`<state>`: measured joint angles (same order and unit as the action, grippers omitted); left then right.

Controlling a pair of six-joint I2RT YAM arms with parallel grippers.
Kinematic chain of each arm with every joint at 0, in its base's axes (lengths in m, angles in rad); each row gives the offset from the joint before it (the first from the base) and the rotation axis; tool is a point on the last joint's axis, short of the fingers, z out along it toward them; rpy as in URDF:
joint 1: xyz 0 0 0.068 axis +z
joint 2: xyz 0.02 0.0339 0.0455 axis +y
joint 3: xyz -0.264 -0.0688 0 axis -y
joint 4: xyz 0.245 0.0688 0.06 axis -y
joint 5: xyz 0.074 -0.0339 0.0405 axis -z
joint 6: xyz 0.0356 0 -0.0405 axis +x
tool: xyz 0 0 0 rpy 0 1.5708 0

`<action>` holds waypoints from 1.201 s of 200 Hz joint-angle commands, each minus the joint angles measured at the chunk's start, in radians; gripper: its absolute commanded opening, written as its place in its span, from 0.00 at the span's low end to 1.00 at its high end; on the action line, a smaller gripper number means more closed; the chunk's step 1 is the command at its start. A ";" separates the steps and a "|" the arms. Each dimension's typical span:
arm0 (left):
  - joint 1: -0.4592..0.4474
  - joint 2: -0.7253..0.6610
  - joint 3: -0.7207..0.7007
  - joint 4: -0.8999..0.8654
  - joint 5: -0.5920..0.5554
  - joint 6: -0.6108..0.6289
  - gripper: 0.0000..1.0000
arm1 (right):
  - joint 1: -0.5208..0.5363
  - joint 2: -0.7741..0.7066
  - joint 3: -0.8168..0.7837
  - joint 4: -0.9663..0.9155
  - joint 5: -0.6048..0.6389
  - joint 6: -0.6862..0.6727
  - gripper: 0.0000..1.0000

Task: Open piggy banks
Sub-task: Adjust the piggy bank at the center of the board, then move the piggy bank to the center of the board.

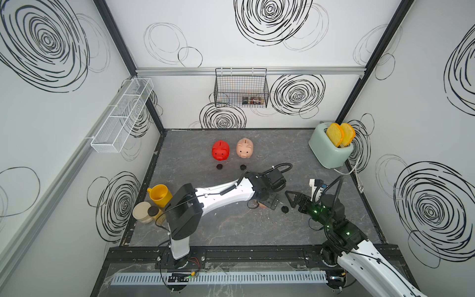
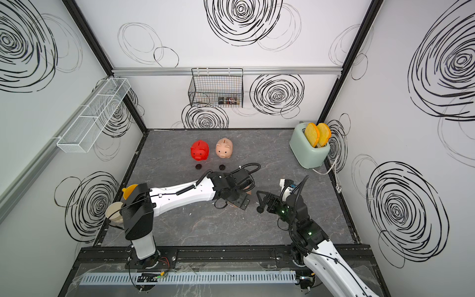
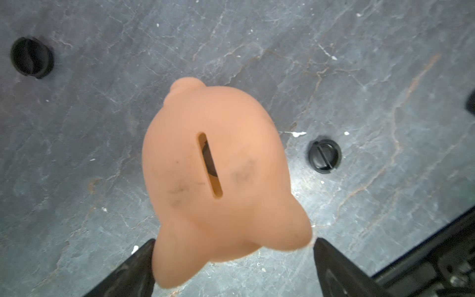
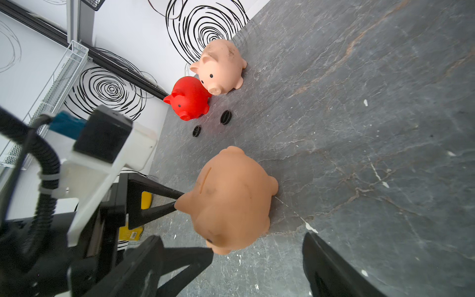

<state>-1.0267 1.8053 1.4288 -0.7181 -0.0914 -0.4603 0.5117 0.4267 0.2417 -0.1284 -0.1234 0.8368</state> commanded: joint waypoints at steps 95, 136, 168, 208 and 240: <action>0.102 -0.381 -0.407 0.521 0.283 0.003 0.96 | -0.062 0.111 0.040 -0.027 -0.082 -0.094 0.89; 0.137 -0.602 -0.625 0.725 0.238 -0.064 0.96 | -0.046 0.143 0.099 -0.037 -0.114 -0.190 0.79; 0.225 -0.718 -0.783 0.868 0.269 -0.145 0.96 | 0.115 0.213 0.179 -0.118 0.072 -0.220 0.82; 0.349 -0.822 -0.954 1.050 0.338 -0.271 0.96 | 0.396 0.369 0.316 -0.256 0.417 -0.183 0.86; 0.424 -0.845 -0.997 1.092 0.392 -0.306 0.96 | 0.489 0.537 0.414 -0.297 0.486 -0.142 0.97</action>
<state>-0.6434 0.9798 0.4435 0.2352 0.2409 -0.7074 0.9497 0.8749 0.5877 -0.3378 0.2134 0.6567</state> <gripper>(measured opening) 0.962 0.936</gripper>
